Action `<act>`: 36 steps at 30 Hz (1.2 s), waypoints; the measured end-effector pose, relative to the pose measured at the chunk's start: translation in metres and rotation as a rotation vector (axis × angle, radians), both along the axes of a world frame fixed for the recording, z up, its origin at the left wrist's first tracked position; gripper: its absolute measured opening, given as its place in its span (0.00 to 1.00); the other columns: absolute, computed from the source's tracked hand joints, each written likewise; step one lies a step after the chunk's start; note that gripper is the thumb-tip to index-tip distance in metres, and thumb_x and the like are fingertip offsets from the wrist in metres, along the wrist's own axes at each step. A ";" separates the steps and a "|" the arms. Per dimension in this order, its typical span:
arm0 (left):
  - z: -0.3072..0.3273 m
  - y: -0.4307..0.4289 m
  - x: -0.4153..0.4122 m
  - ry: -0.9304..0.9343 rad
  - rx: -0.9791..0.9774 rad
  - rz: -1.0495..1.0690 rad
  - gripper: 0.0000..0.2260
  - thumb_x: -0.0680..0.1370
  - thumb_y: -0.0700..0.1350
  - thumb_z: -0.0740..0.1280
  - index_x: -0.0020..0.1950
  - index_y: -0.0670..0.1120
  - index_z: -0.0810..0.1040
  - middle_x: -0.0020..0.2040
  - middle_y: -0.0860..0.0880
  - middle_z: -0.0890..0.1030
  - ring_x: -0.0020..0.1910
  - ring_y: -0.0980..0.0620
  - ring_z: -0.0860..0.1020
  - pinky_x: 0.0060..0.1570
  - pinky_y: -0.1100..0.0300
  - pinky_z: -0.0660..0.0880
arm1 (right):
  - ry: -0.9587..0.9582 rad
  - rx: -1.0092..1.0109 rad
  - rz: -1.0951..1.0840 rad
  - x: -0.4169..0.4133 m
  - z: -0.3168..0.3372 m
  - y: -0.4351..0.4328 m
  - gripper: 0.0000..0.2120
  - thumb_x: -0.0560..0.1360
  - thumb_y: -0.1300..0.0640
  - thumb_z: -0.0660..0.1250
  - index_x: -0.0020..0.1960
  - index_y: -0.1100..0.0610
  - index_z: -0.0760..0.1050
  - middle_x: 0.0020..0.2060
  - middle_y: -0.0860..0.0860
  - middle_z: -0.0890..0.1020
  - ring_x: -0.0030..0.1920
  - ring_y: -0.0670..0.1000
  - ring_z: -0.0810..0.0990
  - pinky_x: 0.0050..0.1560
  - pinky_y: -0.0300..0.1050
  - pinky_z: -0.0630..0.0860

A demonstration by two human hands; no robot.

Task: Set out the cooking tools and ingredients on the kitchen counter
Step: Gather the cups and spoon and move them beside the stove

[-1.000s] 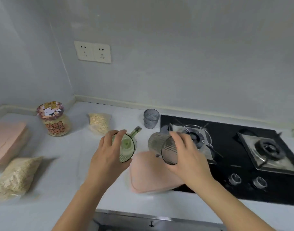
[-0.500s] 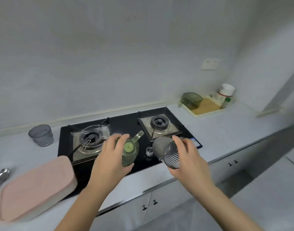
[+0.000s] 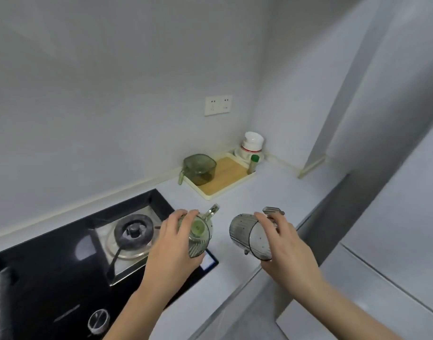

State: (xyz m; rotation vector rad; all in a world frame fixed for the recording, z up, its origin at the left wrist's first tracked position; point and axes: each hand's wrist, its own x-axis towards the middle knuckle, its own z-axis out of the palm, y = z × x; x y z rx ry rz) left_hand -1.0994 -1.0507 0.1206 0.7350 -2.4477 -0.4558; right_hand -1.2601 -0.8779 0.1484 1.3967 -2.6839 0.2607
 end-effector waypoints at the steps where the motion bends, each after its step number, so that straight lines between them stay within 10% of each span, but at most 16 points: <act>1: 0.002 -0.010 -0.031 0.000 0.006 -0.015 0.38 0.65 0.50 0.77 0.71 0.54 0.64 0.66 0.54 0.65 0.64 0.52 0.68 0.49 0.59 0.77 | 0.016 0.011 -0.012 -0.029 0.004 -0.006 0.47 0.56 0.60 0.76 0.70 0.46 0.57 0.65 0.52 0.69 0.50 0.57 0.78 0.31 0.46 0.79; 16: 0.023 -0.161 -0.339 -0.011 0.018 0.071 0.37 0.68 0.51 0.76 0.72 0.53 0.61 0.67 0.50 0.62 0.66 0.49 0.65 0.51 0.55 0.76 | 0.048 -0.035 0.022 -0.327 0.018 -0.175 0.43 0.68 0.65 0.70 0.75 0.45 0.53 0.69 0.51 0.59 0.61 0.56 0.68 0.43 0.48 0.76; 36: -0.066 -0.316 -0.538 -0.635 0.102 0.331 0.37 0.69 0.57 0.72 0.72 0.49 0.60 0.65 0.45 0.66 0.65 0.45 0.65 0.57 0.52 0.72 | 0.021 0.406 0.533 -0.535 -0.092 -0.429 0.36 0.67 0.63 0.73 0.70 0.53 0.59 0.62 0.53 0.69 0.59 0.57 0.73 0.40 0.49 0.71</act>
